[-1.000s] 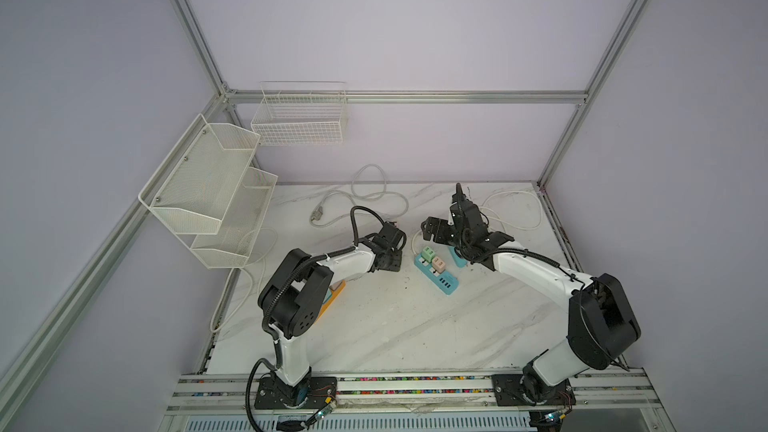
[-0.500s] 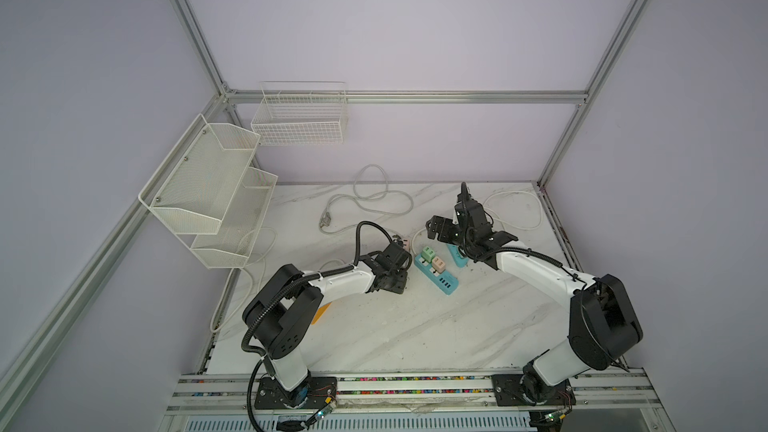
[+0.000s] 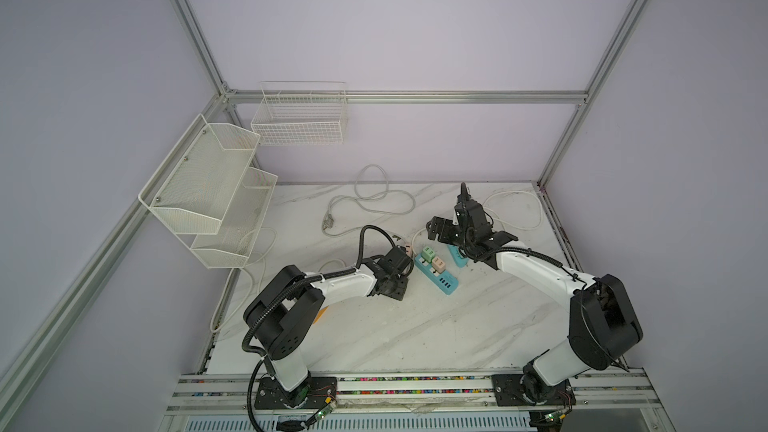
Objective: Pull the plug off the socket
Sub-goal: 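Lower the left gripper onto the black strip while the right aligns over a pink adapter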
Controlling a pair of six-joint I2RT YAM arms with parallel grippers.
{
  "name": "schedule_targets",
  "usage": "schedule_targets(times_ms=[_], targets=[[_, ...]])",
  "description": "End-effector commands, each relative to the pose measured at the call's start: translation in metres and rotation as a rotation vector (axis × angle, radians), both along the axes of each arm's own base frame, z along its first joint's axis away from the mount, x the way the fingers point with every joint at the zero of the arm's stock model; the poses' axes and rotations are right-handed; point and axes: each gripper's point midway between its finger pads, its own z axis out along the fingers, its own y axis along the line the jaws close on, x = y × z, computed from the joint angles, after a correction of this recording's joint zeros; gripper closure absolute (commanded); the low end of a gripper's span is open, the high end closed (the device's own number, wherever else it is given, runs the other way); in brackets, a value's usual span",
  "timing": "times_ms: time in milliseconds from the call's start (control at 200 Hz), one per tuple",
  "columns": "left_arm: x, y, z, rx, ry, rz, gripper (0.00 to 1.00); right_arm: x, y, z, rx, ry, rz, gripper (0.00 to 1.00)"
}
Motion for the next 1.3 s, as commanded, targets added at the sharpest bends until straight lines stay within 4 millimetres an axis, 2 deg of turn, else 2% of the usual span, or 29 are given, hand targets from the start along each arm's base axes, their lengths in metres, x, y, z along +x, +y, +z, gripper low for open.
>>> schedule_targets(times_ms=[0, 65, 215, 460, 515, 525, 550, 645, 745, 945, 1005, 1180, 1295], targets=[[-0.009, 0.001, -0.003, 0.008, 0.029, -0.035, 0.36, -0.001, -0.002, 0.007, -0.009, 0.002, 0.003, 0.03], [-0.009, -0.001, 0.002, -0.004, 0.019, -0.041, 0.3, 0.0, 0.0, 0.01, -0.021, -0.006, 0.018, 0.03], [-0.01, -0.001, 0.019, -0.037, -0.008, -0.037, 0.28, -0.001, 0.004, 0.01, -0.023, 0.018, 0.033, 0.03], [-0.019, -0.001, 0.065, -0.183, -0.091, -0.033, 0.26, -0.008, 0.018, 0.021, -0.092, 0.067, 0.036, 0.03], [-0.021, 0.001, 0.07, -0.21, -0.104, -0.022, 0.26, -0.013, 0.021, 0.019, -0.12, 0.088, 0.032, 0.03], [-0.021, 0.001, 0.08, -0.233, -0.125, -0.02, 0.26, -0.014, 0.022, 0.019, -0.125, 0.091, 0.034, 0.03], [-0.021, 0.003, 0.086, -0.253, -0.139, -0.009, 0.26, -0.016, 0.026, 0.017, -0.14, 0.096, 0.037, 0.03], [-0.017, 0.017, 0.097, -0.316, -0.163, 0.122, 0.27, -0.025, 0.033, 0.011, -0.19, 0.133, 0.031, 0.03], [-0.016, 0.013, 0.106, -0.397, -0.181, 0.141, 0.28, -0.036, 0.043, 0.01, -0.184, 0.161, 0.029, 0.05], [-0.005, 0.028, 0.095, -0.47, -0.166, 0.257, 0.33, -0.065, 0.062, -0.005, -0.213, 0.251, 0.008, 0.1], [-0.001, 0.028, 0.092, -0.526, -0.145, 0.289, 0.36, -0.073, 0.074, -0.01, -0.207, 0.267, 0.023, 0.11], [0.011, 0.024, 0.082, -0.586, -0.121, 0.32, 0.39, -0.08, 0.094, -0.029, -0.225, 0.305, 0.031, 0.14], [0.015, 0.02, 0.07, -0.601, -0.093, 0.331, 0.43, -0.082, 0.099, -0.042, -0.239, 0.325, 0.017, 0.18]])
